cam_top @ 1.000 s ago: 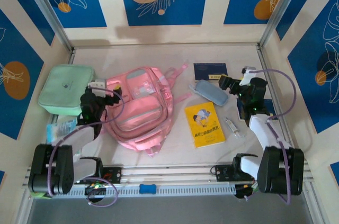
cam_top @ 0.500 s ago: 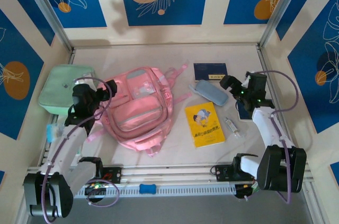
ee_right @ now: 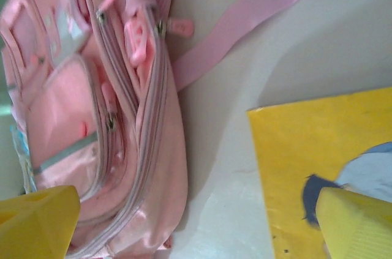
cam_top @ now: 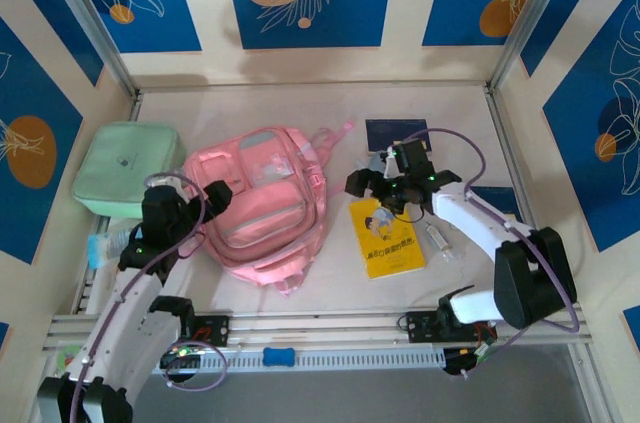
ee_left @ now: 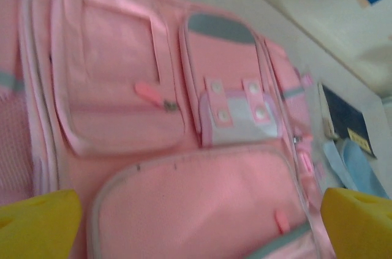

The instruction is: Pack books, pencil case, and school supplies into a backpack

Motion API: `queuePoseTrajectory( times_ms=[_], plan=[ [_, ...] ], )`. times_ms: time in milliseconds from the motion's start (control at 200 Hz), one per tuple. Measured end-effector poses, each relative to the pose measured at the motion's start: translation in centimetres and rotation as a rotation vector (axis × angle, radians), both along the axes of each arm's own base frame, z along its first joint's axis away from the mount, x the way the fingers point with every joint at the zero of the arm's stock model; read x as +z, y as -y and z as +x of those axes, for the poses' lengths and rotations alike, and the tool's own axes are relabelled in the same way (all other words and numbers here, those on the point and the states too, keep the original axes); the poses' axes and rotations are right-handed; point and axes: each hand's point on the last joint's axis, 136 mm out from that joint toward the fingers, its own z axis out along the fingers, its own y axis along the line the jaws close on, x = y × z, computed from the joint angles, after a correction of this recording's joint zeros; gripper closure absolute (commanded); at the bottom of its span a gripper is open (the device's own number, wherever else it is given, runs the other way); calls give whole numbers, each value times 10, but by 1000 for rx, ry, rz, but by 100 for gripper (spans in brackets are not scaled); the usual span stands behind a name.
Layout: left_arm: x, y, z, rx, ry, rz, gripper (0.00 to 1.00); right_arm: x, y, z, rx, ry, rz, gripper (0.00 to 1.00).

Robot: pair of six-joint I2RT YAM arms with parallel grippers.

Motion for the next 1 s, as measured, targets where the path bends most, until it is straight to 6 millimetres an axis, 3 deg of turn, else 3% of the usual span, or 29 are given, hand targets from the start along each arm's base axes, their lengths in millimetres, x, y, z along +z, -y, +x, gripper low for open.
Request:
queuePoseTrajectory(
  times_ms=[235, 355, 500, 570, 650, 850, 1000],
  plan=[
    [-21, 27, -31, -83, -118, -29, 1, -12, -52, -12, 113, -63, -9, 14],
    [-34, 36, -45, -106, -185, -6, 1, -18, -71, -8, 143, -75, -25, 24],
    [-51, 33, -57, -84, -266, 42, 1, -32, -89, 3, 151, -102, -41, 38],
    [-60, 26, -61, -59, -306, 76, 1, -41, -95, 9, 151, -113, -55, 45],
    [-68, 18, -68, -30, -349, 110, 1, -51, -100, 14, 158, -121, -73, 61],
    [-75, 5, -80, 9, -411, 158, 0, -59, -101, 17, 157, -136, -90, 89],
    [-84, 7, -79, 9, -441, 153, 1, -58, -99, 17, 157, -130, -98, 100]
  ],
)
